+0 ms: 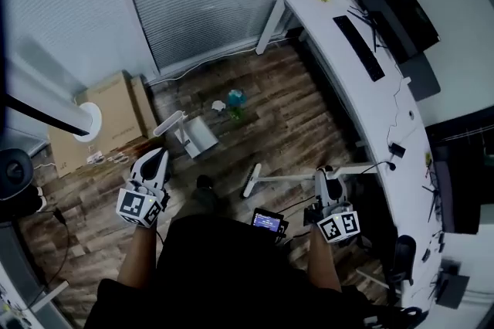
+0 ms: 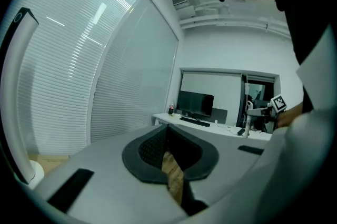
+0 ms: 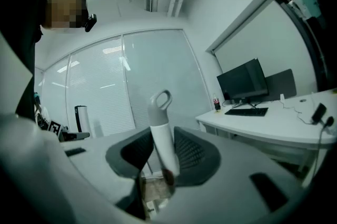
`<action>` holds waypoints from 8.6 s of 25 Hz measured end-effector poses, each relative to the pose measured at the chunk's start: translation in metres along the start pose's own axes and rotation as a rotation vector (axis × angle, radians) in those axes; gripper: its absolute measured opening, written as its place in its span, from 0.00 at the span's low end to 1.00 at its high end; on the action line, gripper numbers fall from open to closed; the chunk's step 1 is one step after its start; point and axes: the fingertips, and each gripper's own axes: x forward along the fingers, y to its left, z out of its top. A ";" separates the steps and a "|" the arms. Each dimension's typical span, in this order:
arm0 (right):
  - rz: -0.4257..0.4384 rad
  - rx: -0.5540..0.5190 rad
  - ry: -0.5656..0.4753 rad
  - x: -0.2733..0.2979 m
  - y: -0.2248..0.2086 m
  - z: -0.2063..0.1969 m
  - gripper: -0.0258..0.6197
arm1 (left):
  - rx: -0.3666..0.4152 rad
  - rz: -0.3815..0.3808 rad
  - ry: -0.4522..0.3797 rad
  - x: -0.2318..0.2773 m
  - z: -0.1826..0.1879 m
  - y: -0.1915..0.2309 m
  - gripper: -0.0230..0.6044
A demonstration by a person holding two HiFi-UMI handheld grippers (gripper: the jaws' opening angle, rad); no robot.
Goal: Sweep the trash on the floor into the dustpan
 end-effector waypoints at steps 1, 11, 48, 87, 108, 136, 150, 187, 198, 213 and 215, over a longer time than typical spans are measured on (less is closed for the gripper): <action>0.001 0.001 0.000 0.011 -0.003 0.004 0.21 | -0.005 0.004 -0.001 0.008 0.003 0.010 0.03; 0.026 0.004 -0.030 0.130 -0.024 0.051 0.21 | -0.037 0.050 0.033 0.063 0.002 0.094 0.06; 0.824 -0.323 0.298 0.514 -0.165 0.029 0.21 | 0.232 0.065 1.123 0.126 -0.187 0.110 0.26; 1.000 0.024 0.318 0.482 0.113 -0.148 0.26 | 0.086 0.154 0.958 0.138 -0.186 0.096 0.26; 1.293 0.274 0.309 0.437 0.221 -0.131 0.27 | 0.075 0.126 0.935 0.122 -0.187 0.093 0.26; 1.332 -0.153 -0.008 0.520 0.204 -0.033 0.23 | -0.237 0.486 0.851 0.080 -0.203 0.043 0.24; 1.525 0.026 0.354 0.460 0.239 -0.172 0.26 | -0.296 0.485 0.800 0.092 -0.206 0.034 0.24; 1.286 0.598 0.162 0.478 0.172 -0.028 0.28 | -0.290 0.490 0.771 0.088 -0.211 0.036 0.24; 1.255 0.456 0.033 0.471 0.145 0.082 0.28 | -0.154 0.515 0.760 0.075 -0.158 0.043 0.27; 1.092 -0.096 -0.066 0.430 0.076 0.137 0.25 | 0.012 0.620 -0.202 0.110 0.096 0.041 0.11; 1.055 -0.153 -0.080 0.421 0.066 0.140 0.24 | 0.019 0.619 -0.252 0.109 0.105 0.039 0.11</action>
